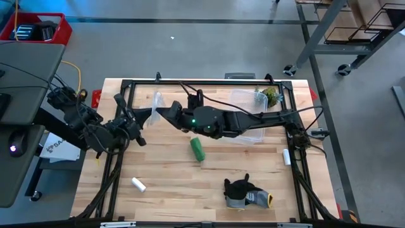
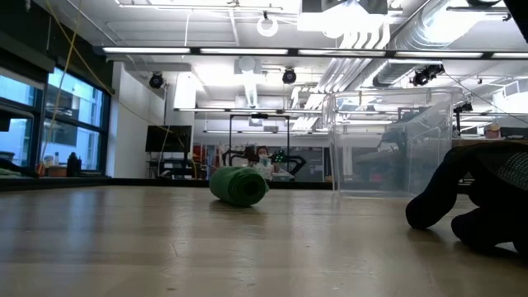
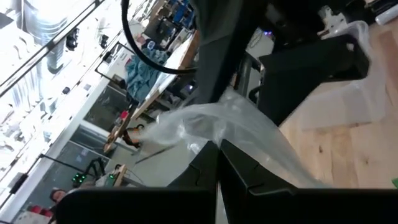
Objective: Roll bandage
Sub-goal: Open the transparent zip bag
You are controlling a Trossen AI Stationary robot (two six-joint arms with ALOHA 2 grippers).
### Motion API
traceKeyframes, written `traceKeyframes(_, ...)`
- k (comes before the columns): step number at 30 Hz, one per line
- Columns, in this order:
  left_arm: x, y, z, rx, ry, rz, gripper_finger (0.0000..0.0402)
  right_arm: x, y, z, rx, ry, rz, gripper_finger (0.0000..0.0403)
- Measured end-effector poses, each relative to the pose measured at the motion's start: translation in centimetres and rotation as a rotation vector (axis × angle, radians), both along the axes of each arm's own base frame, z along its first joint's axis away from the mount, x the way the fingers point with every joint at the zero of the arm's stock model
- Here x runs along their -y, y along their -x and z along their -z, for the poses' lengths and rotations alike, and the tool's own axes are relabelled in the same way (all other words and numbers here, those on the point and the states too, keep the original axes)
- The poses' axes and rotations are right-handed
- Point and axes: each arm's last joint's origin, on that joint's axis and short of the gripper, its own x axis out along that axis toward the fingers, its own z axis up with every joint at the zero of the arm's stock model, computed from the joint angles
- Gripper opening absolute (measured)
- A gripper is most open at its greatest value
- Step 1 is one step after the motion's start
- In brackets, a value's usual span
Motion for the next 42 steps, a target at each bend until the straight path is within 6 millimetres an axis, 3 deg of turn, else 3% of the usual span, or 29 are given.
traceKeyframes(3, 0.1, -0.1, -0.3, 0.03, 0.024, 0.0, 0.0, 0.1, 0.0, -0.2, 0.011, 0.009, 0.016, 0.0199)
traceKeyframes(6, -0.1, -0.2, -0.3, 0.047, 0.045, -0.01, 0.0, 0.1, 0.0, -0.5, 0.03, 0.044, 0.004, 0.017)
traceKeyframes(11, -0.4, -0.7, -0.4, 0.071, 0.105, 0.001, 0.0, 0.0, 0.0, -0.4, -0.004, 0.108, -0.021, 0.0039)
traceKeyframes(13, -0.5, -1.0, -0.3, 0.067, 0.112, 0.0, 0.0, 0.0, 0.0, -0.4, -0.022, 0.169, -0.054, 0.0013)
traceKeyframes(21, -1.6, -0.7, -0.3, 0.148, 0.295, 0.005, 0.0, -0.9, 0.6, -1.4, -0.036, 0.337, -0.232, 0.0)
traceKeyframes(28, -2.3, -0.5, -0.5, 0.159, 0.331, 0.0, 0.0, -1.8, 0.6, -1.4, -0.011, 0.422, -0.47, 0.0)
traceKeyframes(32, -2.8, -0.7, -0.3, 0.165, 0.39, -0.006, 0.0, -2.4, 0.7, -1.8, 0.038, 0.473, -0.524, 0.0)
traceKeyframes(35, -3.0, -0.6, 0.0, 0.148, 0.426, 0.002, 0.0, -2.3, 1.2, -1.8, -0.016, 0.513, -0.555, 0.0)
traceKeyframes(37, -3.1, -0.3, -0.1, 0.146, 0.46, 0.029, 0.0, -2.2, 2.1, -2.2, -0.067, 0.616, -0.579, 0.0)
traceKeyframes(42, -3.3, 0.1, -0.3, 0.119, 0.643, 0.183, 0.0, -1.7, 5.5, -5.9, -0.054, 0.974, -0.536, 0.0)
